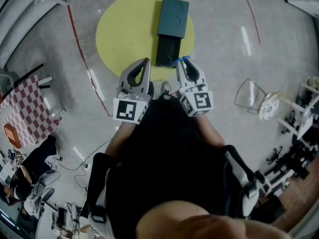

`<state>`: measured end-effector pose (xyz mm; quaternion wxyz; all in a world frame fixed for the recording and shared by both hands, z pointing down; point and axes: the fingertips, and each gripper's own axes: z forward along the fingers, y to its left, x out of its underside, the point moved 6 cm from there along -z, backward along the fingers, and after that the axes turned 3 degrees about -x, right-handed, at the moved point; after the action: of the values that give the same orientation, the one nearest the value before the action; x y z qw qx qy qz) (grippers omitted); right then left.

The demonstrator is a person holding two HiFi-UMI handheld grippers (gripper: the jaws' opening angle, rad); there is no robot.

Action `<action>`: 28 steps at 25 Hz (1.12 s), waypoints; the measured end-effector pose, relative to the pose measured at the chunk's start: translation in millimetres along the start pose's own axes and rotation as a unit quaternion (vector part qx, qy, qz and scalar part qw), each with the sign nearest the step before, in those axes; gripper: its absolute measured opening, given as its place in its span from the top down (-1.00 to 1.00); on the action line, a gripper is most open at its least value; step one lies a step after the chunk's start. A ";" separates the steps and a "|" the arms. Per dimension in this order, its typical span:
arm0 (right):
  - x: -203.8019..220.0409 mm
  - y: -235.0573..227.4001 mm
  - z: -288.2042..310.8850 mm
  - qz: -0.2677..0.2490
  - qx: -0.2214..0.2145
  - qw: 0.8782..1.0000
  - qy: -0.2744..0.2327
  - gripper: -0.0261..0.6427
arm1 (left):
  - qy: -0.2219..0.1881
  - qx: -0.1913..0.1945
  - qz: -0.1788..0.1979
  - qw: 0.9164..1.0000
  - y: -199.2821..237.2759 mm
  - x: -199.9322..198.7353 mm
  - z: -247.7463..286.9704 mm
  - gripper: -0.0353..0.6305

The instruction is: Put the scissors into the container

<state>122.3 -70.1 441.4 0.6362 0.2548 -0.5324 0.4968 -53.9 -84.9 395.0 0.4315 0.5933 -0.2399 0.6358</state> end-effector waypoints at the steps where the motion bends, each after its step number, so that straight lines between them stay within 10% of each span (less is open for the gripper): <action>1: 1.4 -0.5 3.5 -0.001 0.001 1.000 0.003 0.71 | 0.001 0.001 -0.001 1.000 1.8 0.0 1.1 0.94; 28: 85.8 -37.5 74.6 0.004 0.041 0.990 0.138 0.71 | 0.018 0.003 -0.019 1.000 26.8 8.6 28.2 0.94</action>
<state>119.3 -116.9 551.5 0.6904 0.2074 -0.4203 0.5511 -60.1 -119.4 414.0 0.4464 0.5872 -0.2189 0.6388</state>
